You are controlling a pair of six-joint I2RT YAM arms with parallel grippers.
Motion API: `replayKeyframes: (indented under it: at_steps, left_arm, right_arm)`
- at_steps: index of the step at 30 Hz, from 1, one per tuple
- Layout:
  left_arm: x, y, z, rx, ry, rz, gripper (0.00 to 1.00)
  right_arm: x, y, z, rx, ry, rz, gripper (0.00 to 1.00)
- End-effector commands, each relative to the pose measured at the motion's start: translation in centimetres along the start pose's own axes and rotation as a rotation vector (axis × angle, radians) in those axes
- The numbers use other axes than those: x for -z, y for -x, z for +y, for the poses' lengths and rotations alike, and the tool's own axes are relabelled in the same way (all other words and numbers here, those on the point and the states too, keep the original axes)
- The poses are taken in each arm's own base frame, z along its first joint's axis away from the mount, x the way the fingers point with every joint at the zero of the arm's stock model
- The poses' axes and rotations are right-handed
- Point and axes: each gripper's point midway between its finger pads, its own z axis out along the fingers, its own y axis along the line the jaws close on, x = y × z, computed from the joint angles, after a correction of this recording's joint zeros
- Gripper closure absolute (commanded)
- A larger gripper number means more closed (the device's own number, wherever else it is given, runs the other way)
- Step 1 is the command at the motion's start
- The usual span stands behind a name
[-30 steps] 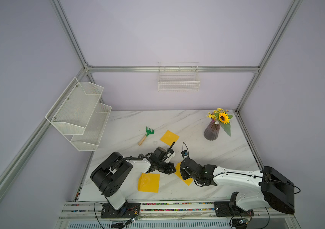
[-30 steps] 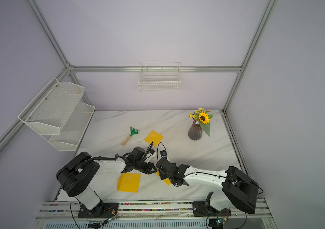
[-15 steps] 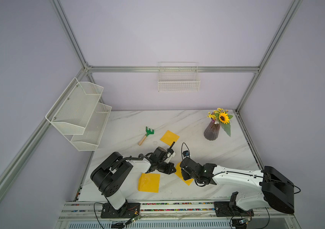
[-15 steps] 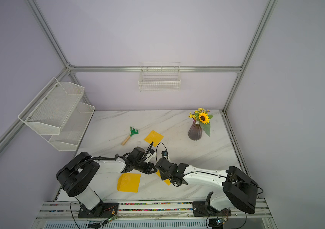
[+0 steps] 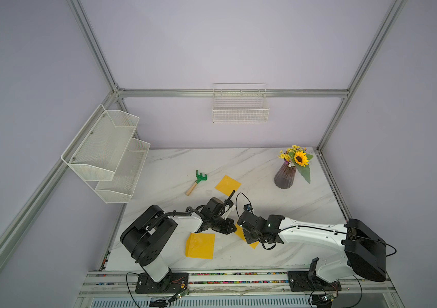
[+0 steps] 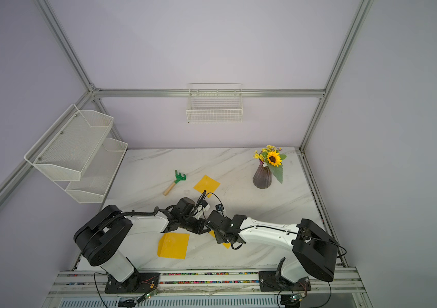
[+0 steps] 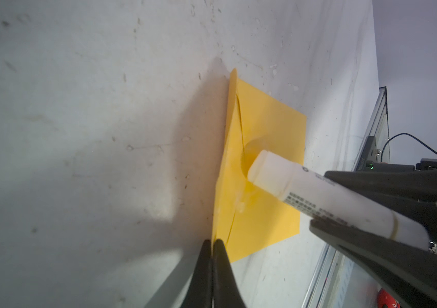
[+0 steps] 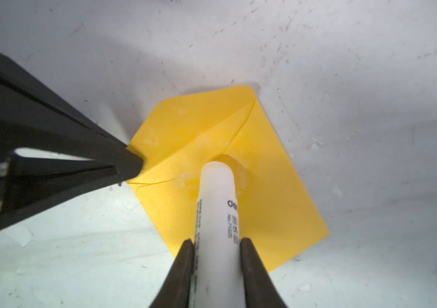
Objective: Seal the envelope with a glue stick
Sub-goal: Apply the envelope at the center of the board.
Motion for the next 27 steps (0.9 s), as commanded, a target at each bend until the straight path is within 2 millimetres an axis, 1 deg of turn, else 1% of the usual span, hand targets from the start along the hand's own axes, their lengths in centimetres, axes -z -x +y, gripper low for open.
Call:
replayKeyframes:
  at_steps: [1, 2, 4, 5, 7, 11, 13, 16, 19, 22, 27]
  left_arm:
    - [0.7, 1.2, -1.0, -0.042, -0.025, -0.034, 1.0]
    - [0.7, 1.3, -1.1, -0.045, -0.033, -0.036, 1.0]
    - [0.6, 1.2, -1.5, -0.056, -0.053, -0.031, 1.0]
    - [0.7, 1.3, -1.6, -0.062, -0.056, -0.031, 1.0]
    - [0.8, 1.3, -1.7, -0.083, -0.057, -0.043, 1.0]
    - [1.0, 1.4, -1.8, -0.123, -0.061, -0.065, 1.0]
    - [1.0, 1.6, -2.0, -0.152, -0.064, -0.074, 1.0]
    - [0.7, 1.5, -2.6, -0.192, -0.08, -0.073, 1.0]
    - [0.4, 1.5, -3.5, -0.217, -0.103, -0.081, 1.0]
    - [-0.2, 1.2, -4.3, -0.228, -0.12, -0.071, 1.0]
    - [-1.4, 0.7, -5.2, -0.211, -0.149, -0.062, 1.0]
  right_arm:
    - [-0.6, -2.7, -2.6, 0.063, -0.142, 0.126, 1.0]
    - [-0.7, -2.3, -2.0, 0.069, -0.128, 0.124, 1.0]
    - [-0.8, -1.5, -0.1, 0.088, -0.054, 0.126, 1.0]
    - [-0.8, -1.3, 0.6, 0.093, -0.029, 0.128, 1.0]
    - [-0.3, -0.9, 1.2, 0.09, -0.004, 0.135, 1.0]
    - [1.5, 0.2, 0.9, 0.023, 0.075, 0.128, 1.0]
    - [2.4, 0.9, -0.1, -0.05, 0.098, 0.144, 1.0]
    - [3.5, 1.4, -1.8, -0.124, 0.103, 0.2, 1.0]
    - [4.1, 1.3, -2.8, -0.2, 0.124, 0.271, 1.0]
    - [4.4, 1.3, -2.9, -0.243, 0.155, 0.314, 1.0]
    - [3.9, 1.4, -2.9, -0.262, 0.141, 0.355, 1.0]
